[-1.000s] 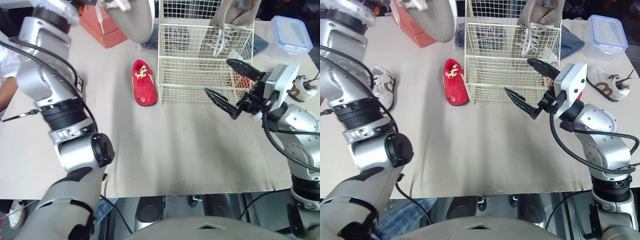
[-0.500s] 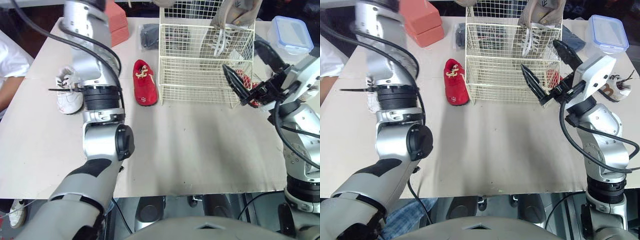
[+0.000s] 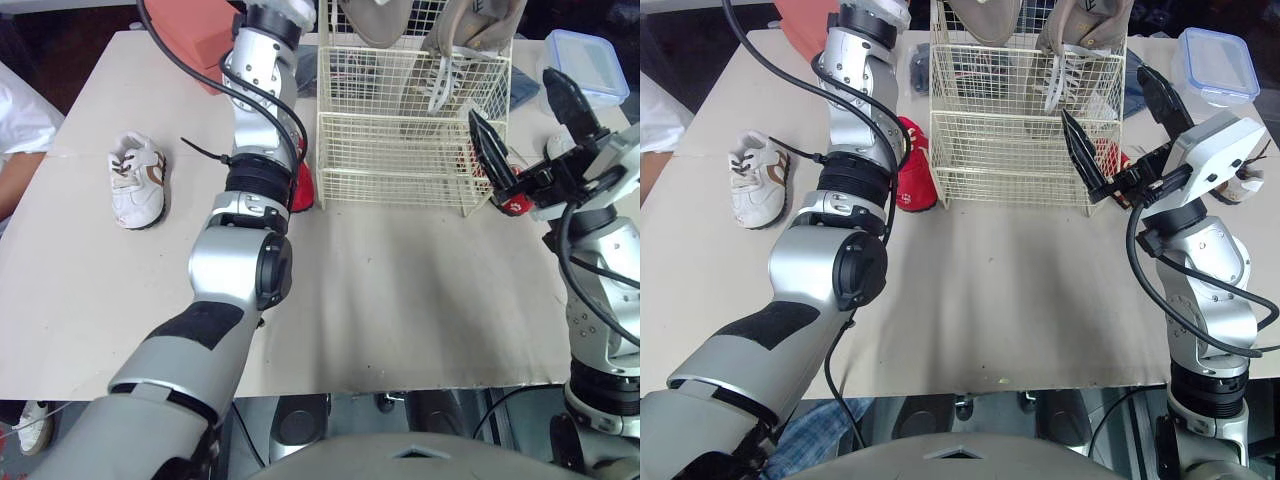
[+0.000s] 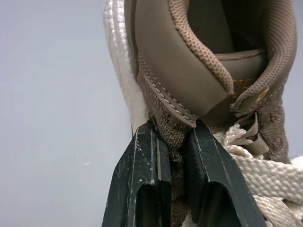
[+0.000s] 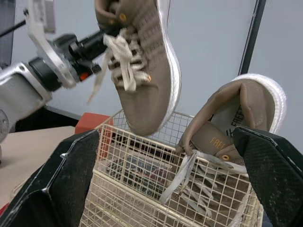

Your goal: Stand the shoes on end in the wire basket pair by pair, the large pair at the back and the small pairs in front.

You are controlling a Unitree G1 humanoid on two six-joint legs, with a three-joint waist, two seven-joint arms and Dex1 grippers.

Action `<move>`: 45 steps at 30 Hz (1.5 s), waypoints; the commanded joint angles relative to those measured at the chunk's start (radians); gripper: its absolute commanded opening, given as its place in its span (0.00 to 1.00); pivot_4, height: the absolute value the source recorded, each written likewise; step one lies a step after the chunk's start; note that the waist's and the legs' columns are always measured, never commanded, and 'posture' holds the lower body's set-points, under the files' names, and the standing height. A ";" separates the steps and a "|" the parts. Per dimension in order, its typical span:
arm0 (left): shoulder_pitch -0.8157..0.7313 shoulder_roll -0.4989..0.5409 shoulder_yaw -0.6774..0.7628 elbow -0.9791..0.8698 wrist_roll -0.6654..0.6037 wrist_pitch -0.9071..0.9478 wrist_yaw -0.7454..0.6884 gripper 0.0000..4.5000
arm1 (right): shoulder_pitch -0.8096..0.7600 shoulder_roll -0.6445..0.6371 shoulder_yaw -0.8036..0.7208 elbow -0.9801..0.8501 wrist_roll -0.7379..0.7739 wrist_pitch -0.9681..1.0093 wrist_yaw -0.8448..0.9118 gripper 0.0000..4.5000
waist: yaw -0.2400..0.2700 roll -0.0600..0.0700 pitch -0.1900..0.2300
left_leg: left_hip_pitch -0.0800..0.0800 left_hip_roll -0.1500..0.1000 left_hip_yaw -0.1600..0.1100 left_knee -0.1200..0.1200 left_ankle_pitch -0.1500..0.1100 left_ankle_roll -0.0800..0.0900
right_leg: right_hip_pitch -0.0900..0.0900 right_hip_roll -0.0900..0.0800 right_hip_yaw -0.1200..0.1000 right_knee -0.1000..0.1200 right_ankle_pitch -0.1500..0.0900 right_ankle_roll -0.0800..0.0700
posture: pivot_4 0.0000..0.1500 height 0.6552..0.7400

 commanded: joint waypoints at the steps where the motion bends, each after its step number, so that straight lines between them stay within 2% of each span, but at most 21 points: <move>1: -0.044 0.004 -0.013 -0.001 0.021 -0.066 0.026 0.04 | 0.000 -0.008 -0.025 -0.044 0.002 -0.015 -0.014 1.00 | 0.000 0.000 0.000 | 0.000 0.000 0.000 0.000 0.000 0.000 | 0.000 0.000 0.000 0.000 0.000 0.000 | 1.00 0.36; 6: -0.007 0.010 -0.035 0.001 0.055 -0.058 0.065 0.04 | -0.007 -0.002 -0.021 -0.034 0.008 -0.026 -0.011 1.00 | 0.001 0.000 0.000 | -0.001 0.000 -0.001 0.000 0.000 0.000 | 0.000 0.000 -0.001 -0.001 0.000 0.000 | 1.00 0.36; 21: 0.110 -0.002 -0.100 -0.018 0.104 0.129 0.106 0.04 | 0.001 0.023 0.000 -0.023 -0.006 -0.045 -0.011 1.00 | 0.000 0.001 0.000 | -0.001 0.000 -0.001 0.000 0.000 0.000 | 0.000 0.000 -0.002 -0.001 0.000 0.000 | 1.00 0.36; 29: 0.158 -0.011 -0.131 -0.047 0.112 0.230 0.081 0.04 | 0.010 0.022 -0.004 -0.033 -0.011 -0.039 -0.016 1.00 | -0.001 0.002 -0.001 | 0.000 0.000 -0.001 0.000 0.000 0.000 | 0.000 0.000 -0.001 0.000 0.000 0.000 | 1.00 0.36; 31: 0.167 -0.013 -0.135 -0.060 0.110 0.246 0.081 0.27 | 0.011 0.020 -0.005 -0.035 -0.011 -0.037 -0.017 1.00 | 0.000 0.003 -0.002 | 0.000 0.001 -0.001 0.000 0.000 0.000 | 0.000 0.000 -0.001 0.000 0.000 0.000 | 1.00 0.36; 32: 0.171 -0.013 -0.136 -0.066 0.109 0.255 0.082 0.32 | 0.012 0.019 -0.006 -0.036 -0.010 -0.035 -0.017 1.00 | 0.001 0.004 -0.002 | 0.000 0.001 -0.001 0.001 0.000 0.000 | 0.000 0.000 -0.001 0.000 0.000 0.000 | 1.00 0.36; 33: 0.178 -0.013 -0.134 -0.079 0.101 0.273 0.078 0.45 | 0.011 0.017 -0.006 -0.036 -0.009 -0.032 -0.017 1.00 | 0.002 0.004 -0.002 | 0.000 0.001 -0.001 0.001 0.000 0.000 | 0.000 0.000 -0.001 0.001 0.000 0.000 | 1.00 0.36; 35: 0.193 -0.010 -0.132 -0.108 0.091 0.296 0.073 0.65 | 0.009 0.015 -0.006 -0.036 -0.007 -0.028 -0.015 1.00 | 0.002 0.005 -0.003 | 0.001 0.001 -0.001 0.001 0.000 0.000 | 0.001 0.000 -0.001 0.001 0.000 0.000 | 1.00 0.36; 38: 0.230 -0.008 -0.129 -0.181 0.083 0.336 0.075 0.91 | 0.006 0.012 -0.006 -0.032 -0.004 -0.025 -0.012 1.00 | 0.001 0.006 -0.003 | 0.003 0.001 0.000 0.001 0.000 0.000 | 0.002 0.000 0.000 0.002 0.000 0.000 | 1.00 0.36; 39: 0.254 -0.008 -0.126 -0.235 0.071 0.373 0.075 0.96 | 0.003 0.010 -0.008 -0.029 -0.002 -0.024 -0.010 1.00 | 0.001 0.006 -0.004 | 0.003 0.001 0.000 0.001 0.000 0.000 | 0.002 0.000 0.001 0.003 0.000 0.000 | 1.00 0.36; 45: 0.396 0.001 -0.137 -0.563 0.025 0.590 0.066 0.96 | -0.003 -0.019 -0.048 0.002 0.013 -0.011 -0.005 1.00 | -0.001 0.006 -0.004 | 0.007 0.001 0.000 0.001 0.000 0.000 | 0.002 0.000 0.008 0.006 0.000 0.000 | 1.00 0.36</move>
